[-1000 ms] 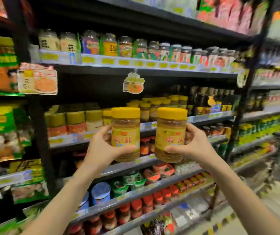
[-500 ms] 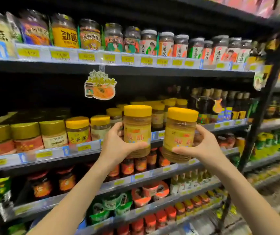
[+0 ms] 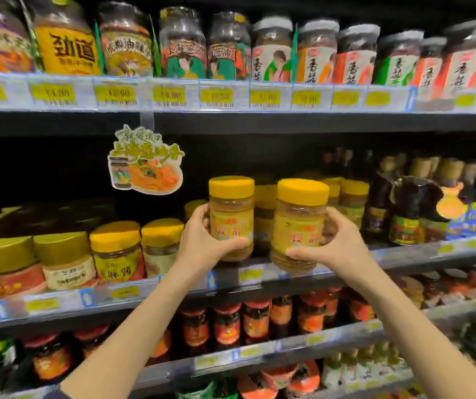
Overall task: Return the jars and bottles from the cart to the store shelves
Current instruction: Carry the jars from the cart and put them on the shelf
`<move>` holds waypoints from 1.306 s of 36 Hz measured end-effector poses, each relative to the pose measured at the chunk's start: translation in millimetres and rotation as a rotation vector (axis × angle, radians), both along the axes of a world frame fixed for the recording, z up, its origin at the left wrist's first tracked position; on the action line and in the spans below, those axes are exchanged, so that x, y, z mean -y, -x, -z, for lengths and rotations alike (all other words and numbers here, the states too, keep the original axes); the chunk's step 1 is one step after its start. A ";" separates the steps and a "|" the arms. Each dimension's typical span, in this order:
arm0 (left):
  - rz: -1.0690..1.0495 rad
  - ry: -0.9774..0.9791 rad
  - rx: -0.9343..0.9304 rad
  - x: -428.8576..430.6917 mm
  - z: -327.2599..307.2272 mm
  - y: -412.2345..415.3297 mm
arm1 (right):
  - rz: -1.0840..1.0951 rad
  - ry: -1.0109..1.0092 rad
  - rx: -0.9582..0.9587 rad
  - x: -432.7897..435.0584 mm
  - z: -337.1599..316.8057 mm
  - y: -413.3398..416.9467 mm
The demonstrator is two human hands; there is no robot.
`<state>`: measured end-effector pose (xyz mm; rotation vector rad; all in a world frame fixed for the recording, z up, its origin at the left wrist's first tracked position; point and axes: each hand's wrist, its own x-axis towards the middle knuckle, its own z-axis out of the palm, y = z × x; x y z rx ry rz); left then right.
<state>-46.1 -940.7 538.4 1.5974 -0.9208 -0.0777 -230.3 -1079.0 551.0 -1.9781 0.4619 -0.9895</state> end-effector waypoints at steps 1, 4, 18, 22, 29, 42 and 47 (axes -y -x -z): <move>-0.016 -0.011 0.001 1.9 2.3 -3.4 | -0.016 -0.007 0.004 3.8 -0.2 -5.5; -0.086 -0.051 0.004 6.3 9.8 -12.1 | -0.073 -0.001 0.001 14.6 -0.1 -19.8; -0.275 -0.334 0.055 10.6 28.7 -9.0 | -0.258 -0.003 -0.070 42.9 9.3 -59.1; -0.283 -0.429 0.087 10.5 24.5 -8.2 | -0.288 -0.021 -0.088 44.0 11.6 -62.4; -0.253 -0.523 0.096 7.2 19.9 -7.4 | -0.306 -0.068 -0.107 46.3 13.0 -63.3; -0.358 -0.610 0.175 9.2 23.1 -7.5 | -0.306 -0.049 -0.112 52.4 19.0 -63.6; -0.416 -0.585 0.188 6.1 28.9 -9.5 | -0.299 -0.039 -0.111 52.1 19.2 -63.6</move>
